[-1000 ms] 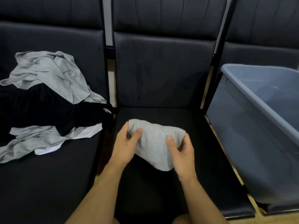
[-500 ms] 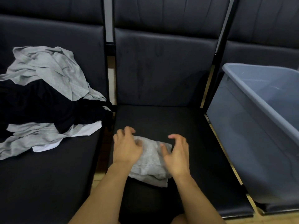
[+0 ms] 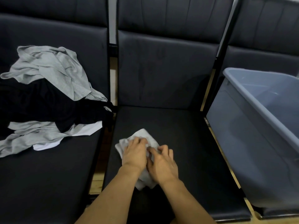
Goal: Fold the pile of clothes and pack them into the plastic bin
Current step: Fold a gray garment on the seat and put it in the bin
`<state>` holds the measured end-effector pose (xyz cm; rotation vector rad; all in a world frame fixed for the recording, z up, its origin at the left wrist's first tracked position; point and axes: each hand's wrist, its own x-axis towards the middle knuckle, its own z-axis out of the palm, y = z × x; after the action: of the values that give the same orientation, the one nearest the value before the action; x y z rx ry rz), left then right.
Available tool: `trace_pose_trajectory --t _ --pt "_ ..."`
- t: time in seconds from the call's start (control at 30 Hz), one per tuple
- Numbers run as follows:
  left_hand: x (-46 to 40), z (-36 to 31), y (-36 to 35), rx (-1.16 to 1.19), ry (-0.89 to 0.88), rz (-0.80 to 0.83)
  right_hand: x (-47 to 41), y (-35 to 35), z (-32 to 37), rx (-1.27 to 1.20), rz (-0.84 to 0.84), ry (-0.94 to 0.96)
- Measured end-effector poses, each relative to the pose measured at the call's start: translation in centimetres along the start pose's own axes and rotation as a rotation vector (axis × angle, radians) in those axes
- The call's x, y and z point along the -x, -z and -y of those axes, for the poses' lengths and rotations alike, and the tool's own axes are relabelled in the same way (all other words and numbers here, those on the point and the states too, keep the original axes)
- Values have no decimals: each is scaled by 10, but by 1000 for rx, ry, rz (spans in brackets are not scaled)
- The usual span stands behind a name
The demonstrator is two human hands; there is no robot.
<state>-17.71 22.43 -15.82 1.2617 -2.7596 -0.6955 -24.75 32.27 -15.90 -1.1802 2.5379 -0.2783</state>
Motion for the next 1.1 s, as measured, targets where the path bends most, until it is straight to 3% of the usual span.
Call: trace_pose_trajectory --t 0.13,0.2,0.3,0.4,0.5,0.8,0.97,1.1 --pt "-2 9 7 118 128 -178 12 -1 6 35 2 -93" --pt "0 13 11 157 250 -221 14 2 5 -12 -73 -106" --pt "1 15 12 227 434 -155 7 8 -2 -180 -263 -243" --pt "-1 12 7 253 511 -51 -2 0 -11 -377 -209 -440" --pt "-5 10 -2 223 476 -3 -9 -13 -13 -440 -116 -497" --pt "-6 8 -9 309 346 -47 -5 -7 -7 -404 -209 -410" --pt "0 -27 33 403 119 -212 5 48 -10 -519 -400 -312" --pt "-12 -99 90 469 -115 -325 5 136 -24 -577 -620 -214"
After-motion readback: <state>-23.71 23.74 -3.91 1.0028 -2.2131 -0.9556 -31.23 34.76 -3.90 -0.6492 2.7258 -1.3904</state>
